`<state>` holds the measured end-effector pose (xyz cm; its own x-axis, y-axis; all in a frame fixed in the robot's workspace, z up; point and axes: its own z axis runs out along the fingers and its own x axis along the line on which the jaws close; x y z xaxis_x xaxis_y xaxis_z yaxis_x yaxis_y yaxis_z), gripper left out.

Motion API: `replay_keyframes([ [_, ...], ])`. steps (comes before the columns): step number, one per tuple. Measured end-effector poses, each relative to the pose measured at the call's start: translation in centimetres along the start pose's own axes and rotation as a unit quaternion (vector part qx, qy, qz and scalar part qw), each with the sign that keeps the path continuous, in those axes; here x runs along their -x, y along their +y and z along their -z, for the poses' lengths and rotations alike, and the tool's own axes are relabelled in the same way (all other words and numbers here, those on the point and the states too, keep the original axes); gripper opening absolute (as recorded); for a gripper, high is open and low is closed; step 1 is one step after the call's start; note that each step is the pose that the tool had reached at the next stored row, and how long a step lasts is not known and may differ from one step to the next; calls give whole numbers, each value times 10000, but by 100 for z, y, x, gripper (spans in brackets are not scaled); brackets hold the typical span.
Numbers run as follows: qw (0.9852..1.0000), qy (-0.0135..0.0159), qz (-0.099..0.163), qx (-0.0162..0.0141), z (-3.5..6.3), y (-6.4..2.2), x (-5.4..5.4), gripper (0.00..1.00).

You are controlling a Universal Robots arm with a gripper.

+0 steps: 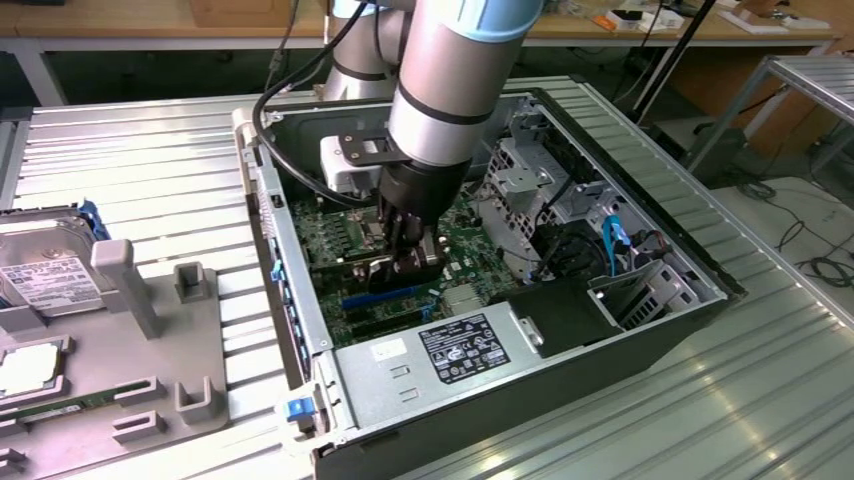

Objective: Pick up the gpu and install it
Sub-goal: 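Insert the gpu into the slot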

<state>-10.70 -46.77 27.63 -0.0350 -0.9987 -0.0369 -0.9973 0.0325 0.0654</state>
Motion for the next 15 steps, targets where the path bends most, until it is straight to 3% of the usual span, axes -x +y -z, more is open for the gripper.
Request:
replay_keyframes([
  [6,10000,-2,0,-1,-2,0,0,27],
  [15,10000,-2,0,-1,-97,-2,0,27],
])
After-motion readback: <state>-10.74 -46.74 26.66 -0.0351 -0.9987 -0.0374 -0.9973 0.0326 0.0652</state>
